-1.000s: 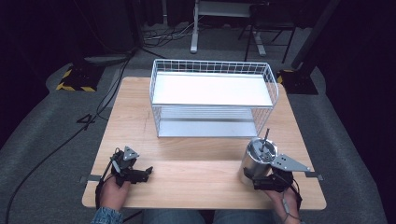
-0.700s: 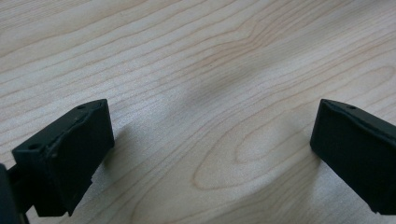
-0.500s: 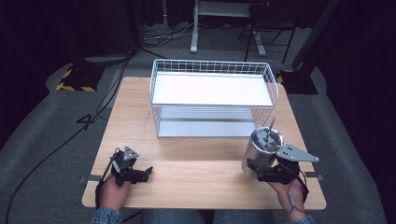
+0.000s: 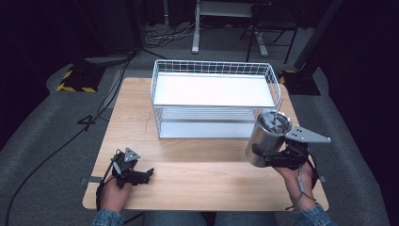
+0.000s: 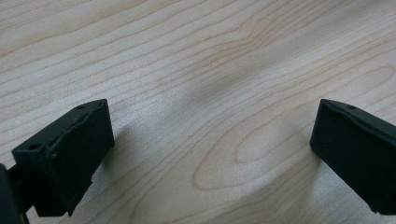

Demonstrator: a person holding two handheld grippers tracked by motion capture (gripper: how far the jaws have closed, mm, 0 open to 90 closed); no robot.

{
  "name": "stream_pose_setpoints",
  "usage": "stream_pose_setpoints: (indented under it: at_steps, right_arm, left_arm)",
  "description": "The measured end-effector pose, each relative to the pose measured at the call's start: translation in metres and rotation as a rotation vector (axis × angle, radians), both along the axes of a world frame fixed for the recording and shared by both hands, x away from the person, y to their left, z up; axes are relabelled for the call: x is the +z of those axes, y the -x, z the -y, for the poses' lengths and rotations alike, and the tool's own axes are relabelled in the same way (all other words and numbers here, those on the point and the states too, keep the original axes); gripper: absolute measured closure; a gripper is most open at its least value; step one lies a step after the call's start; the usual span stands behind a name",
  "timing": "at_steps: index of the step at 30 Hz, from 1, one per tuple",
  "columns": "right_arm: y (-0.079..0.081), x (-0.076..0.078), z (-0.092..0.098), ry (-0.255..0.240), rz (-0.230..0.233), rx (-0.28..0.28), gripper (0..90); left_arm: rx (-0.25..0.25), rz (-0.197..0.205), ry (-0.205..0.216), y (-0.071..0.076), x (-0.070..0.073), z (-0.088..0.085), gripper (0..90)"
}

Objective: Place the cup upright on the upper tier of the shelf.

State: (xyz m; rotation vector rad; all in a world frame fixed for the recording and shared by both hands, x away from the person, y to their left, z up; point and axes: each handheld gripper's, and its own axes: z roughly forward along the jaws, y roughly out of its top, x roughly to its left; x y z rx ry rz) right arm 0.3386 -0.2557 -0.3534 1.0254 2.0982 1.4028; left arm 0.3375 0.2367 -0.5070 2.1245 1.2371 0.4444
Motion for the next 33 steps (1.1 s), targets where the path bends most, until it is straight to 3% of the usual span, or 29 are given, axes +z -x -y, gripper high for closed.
stream_pose_setpoints:
  at_steps: [14, 18, 24, 33]
  right_arm:
    - [-0.033, 0.054, -0.011, 0.017, 0.008, 0.021, 3.8]
    - [-0.047, 0.071, -0.019, 0.046, 0.012, 0.023, 3.8]
    - [-0.061, 0.086, -0.035, 0.077, 0.034, 0.033, 3.8]
    - [-0.084, 0.104, -0.061, 0.084, 0.084, 0.040, 3.8]
  left_arm:
    - [0.014, -0.001, -0.002, -0.001, 0.000, 0.000, 0.1]
    - [0.022, -0.004, 0.002, -0.001, 0.000, -0.001, 0.1]
    - [0.028, -0.003, 0.005, -0.001, 0.000, -0.001, 0.0]
    - [0.034, -0.004, 0.003, 0.001, 0.000, -0.002, 0.1]
